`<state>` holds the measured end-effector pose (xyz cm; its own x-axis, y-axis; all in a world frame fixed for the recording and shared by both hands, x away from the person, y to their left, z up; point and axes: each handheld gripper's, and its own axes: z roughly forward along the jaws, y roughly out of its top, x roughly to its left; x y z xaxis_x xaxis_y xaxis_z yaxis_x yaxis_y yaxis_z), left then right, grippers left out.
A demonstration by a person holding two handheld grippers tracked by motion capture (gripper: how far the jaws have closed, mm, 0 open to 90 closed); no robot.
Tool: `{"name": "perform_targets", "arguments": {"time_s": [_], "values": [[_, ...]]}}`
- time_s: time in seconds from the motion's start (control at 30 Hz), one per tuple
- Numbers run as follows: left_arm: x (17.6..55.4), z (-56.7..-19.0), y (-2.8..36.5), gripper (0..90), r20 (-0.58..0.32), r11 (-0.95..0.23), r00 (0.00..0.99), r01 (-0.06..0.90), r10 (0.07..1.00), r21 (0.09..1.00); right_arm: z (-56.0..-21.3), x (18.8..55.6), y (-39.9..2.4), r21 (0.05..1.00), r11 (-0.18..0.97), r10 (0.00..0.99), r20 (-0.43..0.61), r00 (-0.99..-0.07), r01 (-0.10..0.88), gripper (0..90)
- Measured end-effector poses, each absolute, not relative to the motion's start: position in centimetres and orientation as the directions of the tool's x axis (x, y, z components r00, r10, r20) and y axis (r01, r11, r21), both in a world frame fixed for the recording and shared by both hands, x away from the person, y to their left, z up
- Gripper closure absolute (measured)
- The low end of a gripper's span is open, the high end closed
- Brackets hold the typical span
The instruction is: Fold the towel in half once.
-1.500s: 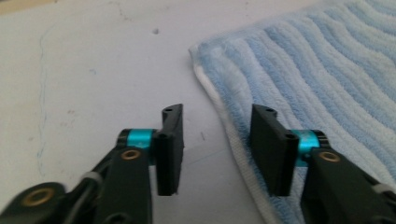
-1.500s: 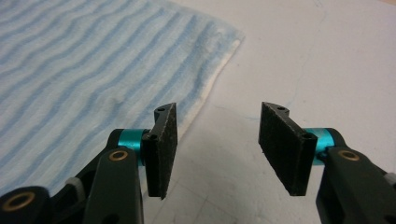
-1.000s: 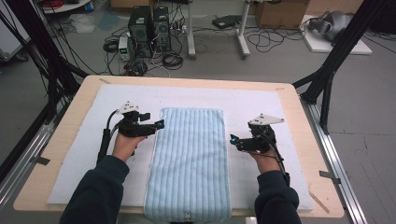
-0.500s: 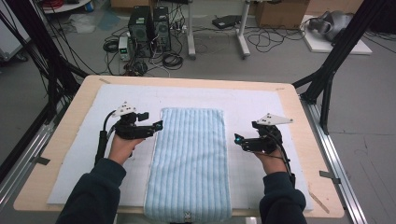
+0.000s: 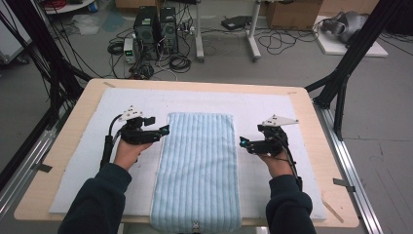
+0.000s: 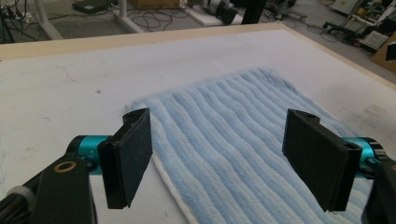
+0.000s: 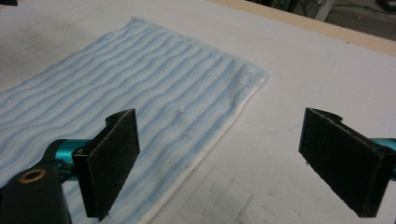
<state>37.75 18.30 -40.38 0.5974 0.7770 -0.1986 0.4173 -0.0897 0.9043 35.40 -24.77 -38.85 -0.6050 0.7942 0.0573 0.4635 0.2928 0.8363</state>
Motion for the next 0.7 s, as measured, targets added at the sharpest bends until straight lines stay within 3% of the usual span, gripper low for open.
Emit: {"name": "perform_targets", "arguments": {"time_s": [0.2, 0.33, 0.4, 0.7], "values": [[39.3, -40.9, 18.4, 26.6, -0.205, -0.094, 0.577, 0.446, 0.791, 0.89, -39.7, 37.3, -23.3, 0.809, 0.314, 0.802, 0.055, -0.595, 0.497, 11.8], [40.6, -41.6, 18.1, 30.0, -0.214, -0.091, 0.548, 0.476, 0.809, 0.875, -40.0, 38.7, -22.4, 0.792, 0.313, 0.817, 0.057, -0.574, 0.524, 17.3], [41.1, -42.2, 18.0, 30.6, -0.209, -0.093, 0.524, 0.492, 0.826, 0.866, -40.2, 39.4, -21.9, 0.78, 0.322, 0.816, 0.059, -0.575, 0.537, 24.8], [42.7, -44.2, 17.1, 33.6, -0.206, -0.129, 0.491, 0.564, 0.846, 0.815, -42.0, 41.7, -20.7, 0.732, 0.321, 0.852, 0.054, -0.521, 0.601, 31.8]]}}
